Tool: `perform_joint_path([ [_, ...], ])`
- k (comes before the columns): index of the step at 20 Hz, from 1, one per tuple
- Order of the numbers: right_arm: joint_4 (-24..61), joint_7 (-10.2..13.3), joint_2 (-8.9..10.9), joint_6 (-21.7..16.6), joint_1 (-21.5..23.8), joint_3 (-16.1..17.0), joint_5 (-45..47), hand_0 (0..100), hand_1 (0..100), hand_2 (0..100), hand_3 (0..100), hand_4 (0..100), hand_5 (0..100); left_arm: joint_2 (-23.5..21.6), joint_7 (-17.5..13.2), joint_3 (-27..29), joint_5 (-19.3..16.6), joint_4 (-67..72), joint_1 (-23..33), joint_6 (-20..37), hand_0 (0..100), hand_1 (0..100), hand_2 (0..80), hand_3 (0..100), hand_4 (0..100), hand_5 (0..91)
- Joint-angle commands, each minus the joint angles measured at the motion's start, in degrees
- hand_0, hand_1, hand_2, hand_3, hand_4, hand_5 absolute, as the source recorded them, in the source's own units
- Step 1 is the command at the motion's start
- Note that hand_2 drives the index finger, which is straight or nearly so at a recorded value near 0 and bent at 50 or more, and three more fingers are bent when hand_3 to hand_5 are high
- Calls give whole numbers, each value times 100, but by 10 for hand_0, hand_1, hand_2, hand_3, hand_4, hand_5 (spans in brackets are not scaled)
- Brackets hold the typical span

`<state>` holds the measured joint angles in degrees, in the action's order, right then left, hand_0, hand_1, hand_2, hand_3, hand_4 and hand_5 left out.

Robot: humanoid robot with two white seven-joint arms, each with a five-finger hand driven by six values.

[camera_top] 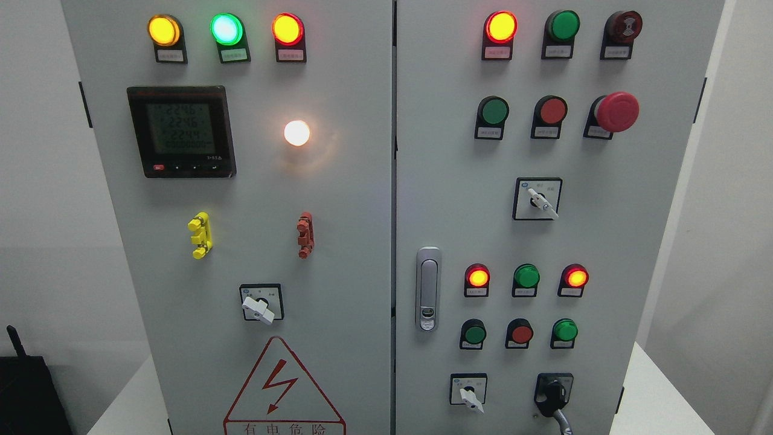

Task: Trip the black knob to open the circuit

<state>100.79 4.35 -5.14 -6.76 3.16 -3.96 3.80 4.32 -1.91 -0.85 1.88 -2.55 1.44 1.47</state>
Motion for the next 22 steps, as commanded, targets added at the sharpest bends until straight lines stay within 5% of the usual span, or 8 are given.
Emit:
perform_joint_path([
  [1, 240, -163, -40, -150, -158, -237, -11, 0, 0, 0, 1000, 1000, 982, -1, -2, 14, 14, 1, -12, 11, 120, 389, 0, 0, 0, 0],
  [22, 257, -136, -40, -150, -176, -299, -11, 0, 0, 3, 1000, 1000, 982, -1, -2, 14, 14, 1, -12, 20, 120, 389, 0, 0, 0, 0],
])
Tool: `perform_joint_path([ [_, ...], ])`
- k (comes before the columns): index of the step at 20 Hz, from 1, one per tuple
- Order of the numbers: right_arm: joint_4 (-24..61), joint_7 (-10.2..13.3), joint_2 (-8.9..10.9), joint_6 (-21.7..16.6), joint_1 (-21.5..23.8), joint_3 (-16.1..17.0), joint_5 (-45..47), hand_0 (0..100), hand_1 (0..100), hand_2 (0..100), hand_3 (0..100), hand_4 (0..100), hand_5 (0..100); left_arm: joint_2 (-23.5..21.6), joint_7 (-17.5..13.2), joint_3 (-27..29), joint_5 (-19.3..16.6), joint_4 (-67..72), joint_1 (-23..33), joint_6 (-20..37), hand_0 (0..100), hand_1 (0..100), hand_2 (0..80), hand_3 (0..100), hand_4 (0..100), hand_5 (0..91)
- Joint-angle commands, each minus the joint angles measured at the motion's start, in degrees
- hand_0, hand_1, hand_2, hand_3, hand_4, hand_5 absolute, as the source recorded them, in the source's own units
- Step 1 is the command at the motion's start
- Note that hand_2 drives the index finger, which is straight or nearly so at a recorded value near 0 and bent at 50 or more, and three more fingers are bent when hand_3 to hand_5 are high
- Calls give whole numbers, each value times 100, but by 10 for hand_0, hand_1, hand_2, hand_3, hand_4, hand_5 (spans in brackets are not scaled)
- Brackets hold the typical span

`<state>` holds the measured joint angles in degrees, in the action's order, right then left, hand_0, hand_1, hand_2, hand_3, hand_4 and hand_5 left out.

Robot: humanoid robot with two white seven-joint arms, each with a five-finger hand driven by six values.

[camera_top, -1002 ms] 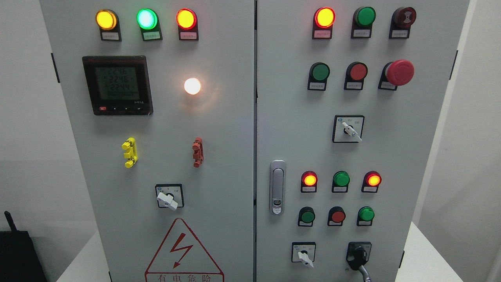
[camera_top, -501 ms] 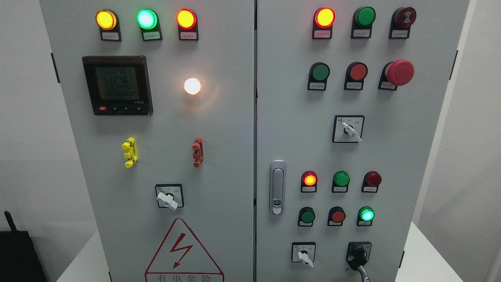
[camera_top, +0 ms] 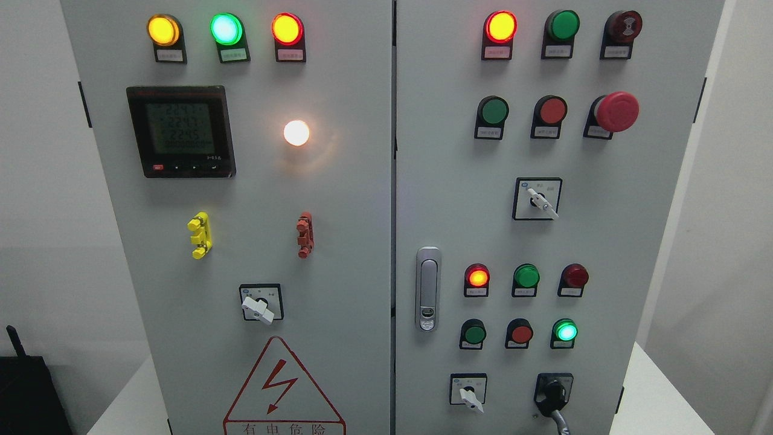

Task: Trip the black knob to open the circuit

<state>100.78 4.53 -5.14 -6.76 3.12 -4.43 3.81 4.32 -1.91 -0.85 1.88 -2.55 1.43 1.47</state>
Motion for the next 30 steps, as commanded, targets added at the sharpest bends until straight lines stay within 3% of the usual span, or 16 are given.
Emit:
perform_joint_path([
  [1, 258, -154, -40, -150, -172, -243, -12, 0, 0, 4, 1000, 1000, 982, -1, -2, 14, 14, 1, -12, 20, 120, 389, 0, 0, 0, 0],
  [30, 240, -136, -40, -141, -119, -102, 6, 0, 0, 7, 1000, 1000, 982, -1, -2, 14, 14, 1, -12, 11, 120, 389, 0, 0, 0, 0],
])
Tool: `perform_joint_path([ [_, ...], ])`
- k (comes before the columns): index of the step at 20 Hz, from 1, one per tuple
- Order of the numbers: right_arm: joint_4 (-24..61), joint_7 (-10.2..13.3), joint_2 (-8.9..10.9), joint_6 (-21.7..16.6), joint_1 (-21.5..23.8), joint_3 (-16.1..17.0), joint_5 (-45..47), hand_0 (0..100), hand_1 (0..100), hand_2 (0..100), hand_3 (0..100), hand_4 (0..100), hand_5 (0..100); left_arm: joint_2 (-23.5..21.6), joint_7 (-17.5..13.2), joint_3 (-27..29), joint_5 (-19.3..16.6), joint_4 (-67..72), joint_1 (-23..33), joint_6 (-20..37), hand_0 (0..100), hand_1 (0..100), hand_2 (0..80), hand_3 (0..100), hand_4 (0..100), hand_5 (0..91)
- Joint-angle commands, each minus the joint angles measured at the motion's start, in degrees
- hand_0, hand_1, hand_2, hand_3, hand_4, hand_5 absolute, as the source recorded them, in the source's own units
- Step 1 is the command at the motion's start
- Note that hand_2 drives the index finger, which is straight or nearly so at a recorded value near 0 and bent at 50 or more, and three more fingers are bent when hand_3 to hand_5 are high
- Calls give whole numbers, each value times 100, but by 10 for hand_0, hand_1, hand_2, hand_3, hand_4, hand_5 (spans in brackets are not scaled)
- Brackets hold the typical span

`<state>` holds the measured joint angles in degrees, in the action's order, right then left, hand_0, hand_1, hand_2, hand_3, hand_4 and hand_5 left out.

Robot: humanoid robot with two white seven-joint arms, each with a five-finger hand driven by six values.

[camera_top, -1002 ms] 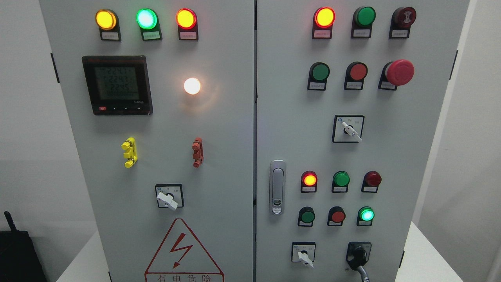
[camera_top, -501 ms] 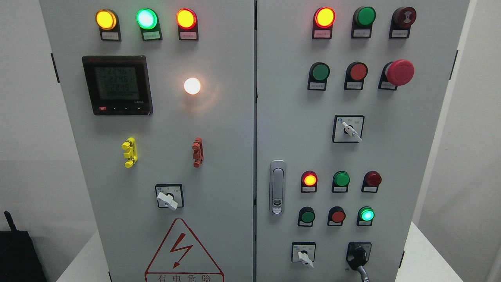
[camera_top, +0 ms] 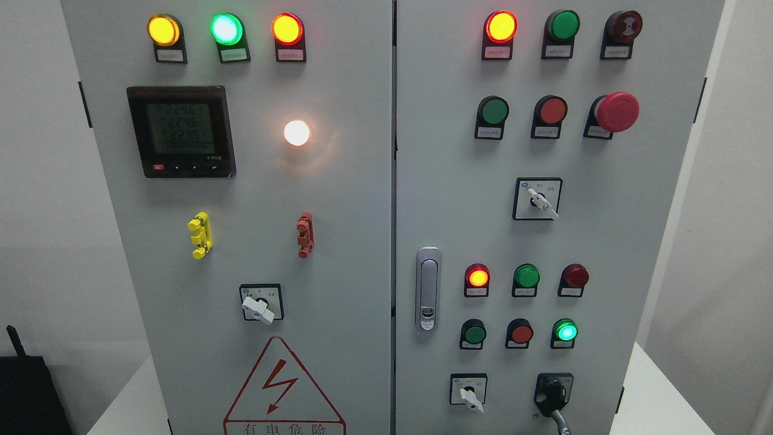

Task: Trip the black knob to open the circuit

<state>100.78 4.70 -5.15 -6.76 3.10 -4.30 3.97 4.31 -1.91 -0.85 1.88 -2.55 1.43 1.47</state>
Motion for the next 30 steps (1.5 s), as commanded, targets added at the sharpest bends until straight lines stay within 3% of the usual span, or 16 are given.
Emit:
perform_joint_path([
  [1, 241, -154, -39, -142, -107, -106, -11, 0, 0, 7, 1000, 1000, 982, -1, -2, 14, 14, 0, -12, 20, 120, 389, 0, 0, 0, 0],
  [30, 249, -154, 23, -133, -63, 122, 69, 0, 0, 9, 1000, 1000, 983, -1, -2, 14, 14, 0, -12, 20, 120, 389, 0, 0, 0, 0],
])
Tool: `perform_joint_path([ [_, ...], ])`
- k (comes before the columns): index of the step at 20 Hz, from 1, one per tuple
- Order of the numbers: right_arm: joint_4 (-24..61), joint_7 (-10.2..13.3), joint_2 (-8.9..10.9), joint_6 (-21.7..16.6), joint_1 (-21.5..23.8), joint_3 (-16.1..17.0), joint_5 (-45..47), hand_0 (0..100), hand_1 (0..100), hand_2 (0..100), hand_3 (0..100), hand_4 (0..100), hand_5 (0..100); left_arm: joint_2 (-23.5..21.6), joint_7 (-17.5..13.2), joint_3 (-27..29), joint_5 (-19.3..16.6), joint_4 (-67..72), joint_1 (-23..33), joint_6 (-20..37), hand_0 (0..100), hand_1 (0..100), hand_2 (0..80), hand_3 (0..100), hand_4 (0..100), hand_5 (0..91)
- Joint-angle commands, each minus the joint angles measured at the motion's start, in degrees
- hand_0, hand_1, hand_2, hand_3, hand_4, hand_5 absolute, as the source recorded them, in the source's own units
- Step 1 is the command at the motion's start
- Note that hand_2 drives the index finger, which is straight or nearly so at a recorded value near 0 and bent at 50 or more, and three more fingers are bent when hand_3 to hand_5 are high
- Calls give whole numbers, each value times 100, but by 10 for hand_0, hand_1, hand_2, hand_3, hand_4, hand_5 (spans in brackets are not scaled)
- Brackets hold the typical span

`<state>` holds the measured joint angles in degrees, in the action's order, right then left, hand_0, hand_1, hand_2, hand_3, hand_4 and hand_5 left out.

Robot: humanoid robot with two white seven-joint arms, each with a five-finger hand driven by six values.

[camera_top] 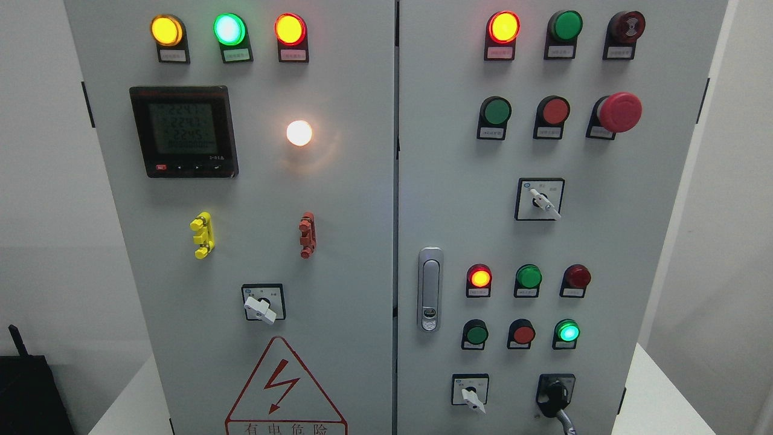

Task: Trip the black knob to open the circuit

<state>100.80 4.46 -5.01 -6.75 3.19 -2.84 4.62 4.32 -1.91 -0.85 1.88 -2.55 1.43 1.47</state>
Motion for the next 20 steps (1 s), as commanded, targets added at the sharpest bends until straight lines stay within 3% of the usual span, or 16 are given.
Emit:
perform_joint_path([
  [1, 247, -130, 17, -125, -73, -24, 4, 0, 0, 9, 1000, 1000, 983, -1, -2, 14, 14, 0, -12, 20, 120, 389, 0, 0, 0, 0],
  [20, 230, -130, 44, -107, -55, 152, 13, 0, 0, 9, 1000, 1000, 983, -1, -2, 14, 14, 0, -12, 20, 120, 389, 0, 0, 0, 0],
])
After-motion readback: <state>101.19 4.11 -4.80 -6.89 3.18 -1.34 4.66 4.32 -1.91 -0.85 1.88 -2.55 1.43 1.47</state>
